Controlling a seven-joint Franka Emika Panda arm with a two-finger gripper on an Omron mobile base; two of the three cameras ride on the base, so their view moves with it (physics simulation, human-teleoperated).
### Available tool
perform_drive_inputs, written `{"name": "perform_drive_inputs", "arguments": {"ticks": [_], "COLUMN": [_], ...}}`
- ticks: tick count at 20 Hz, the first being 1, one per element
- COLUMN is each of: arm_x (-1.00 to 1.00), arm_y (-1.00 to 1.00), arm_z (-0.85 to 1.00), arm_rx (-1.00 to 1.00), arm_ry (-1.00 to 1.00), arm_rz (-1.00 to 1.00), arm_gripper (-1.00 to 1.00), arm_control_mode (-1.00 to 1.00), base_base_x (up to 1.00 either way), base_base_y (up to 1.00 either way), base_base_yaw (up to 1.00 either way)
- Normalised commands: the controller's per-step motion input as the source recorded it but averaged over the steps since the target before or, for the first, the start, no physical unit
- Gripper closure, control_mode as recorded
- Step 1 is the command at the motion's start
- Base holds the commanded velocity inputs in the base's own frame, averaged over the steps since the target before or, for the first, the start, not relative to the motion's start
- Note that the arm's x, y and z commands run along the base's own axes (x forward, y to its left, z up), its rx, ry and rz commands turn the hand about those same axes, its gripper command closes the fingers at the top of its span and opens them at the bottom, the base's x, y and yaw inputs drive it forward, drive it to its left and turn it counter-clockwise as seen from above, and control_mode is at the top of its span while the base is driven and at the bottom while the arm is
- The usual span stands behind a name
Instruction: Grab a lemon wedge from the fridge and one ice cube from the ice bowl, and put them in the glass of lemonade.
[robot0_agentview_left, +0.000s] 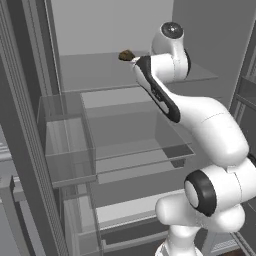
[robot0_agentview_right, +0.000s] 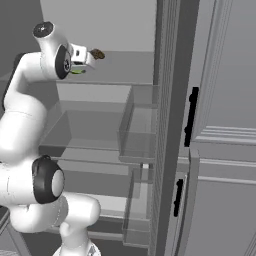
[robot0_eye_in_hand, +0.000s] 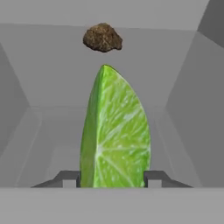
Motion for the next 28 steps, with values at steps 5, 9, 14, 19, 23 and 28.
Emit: {"name": "perform_drive_inputs", "arguments": {"ticks": [5,9,14,19,23,28], "arm_x": [-1.0,-1.0,-1.0,-1.0,-0.99,-0.52], "arm_y": [-0.08,-0.17,-0.2,-0.02,-0.1,0.0], "arm_z": [0.0,0.01,0.0,0.0,-0.02,-0.05], "arm_rx": [0.07,0.09,0.09,0.01,0.0,0.0], "arm_ry": [-0.13,-0.01,0.0,0.0,0.01,0.12], "arm_rz": [0.0,0.0,0.0,0.0,0.0,0.0], "arm_gripper": [1.0,1.0,1.0,1.0,1.0,1.0], "arm_control_mode": [-1.0,-1.0,-1.0,-1.0,-1.0,-1.0], "base_base_x": [0.0,0.0,0.0,0.0,0.0,0.0], "base_base_y": [0.0,0.0,0.0,0.0,0.0,0.0], "base_base_yaw": [0.0,0.0,0.0,0.0,0.0,0.0]}}
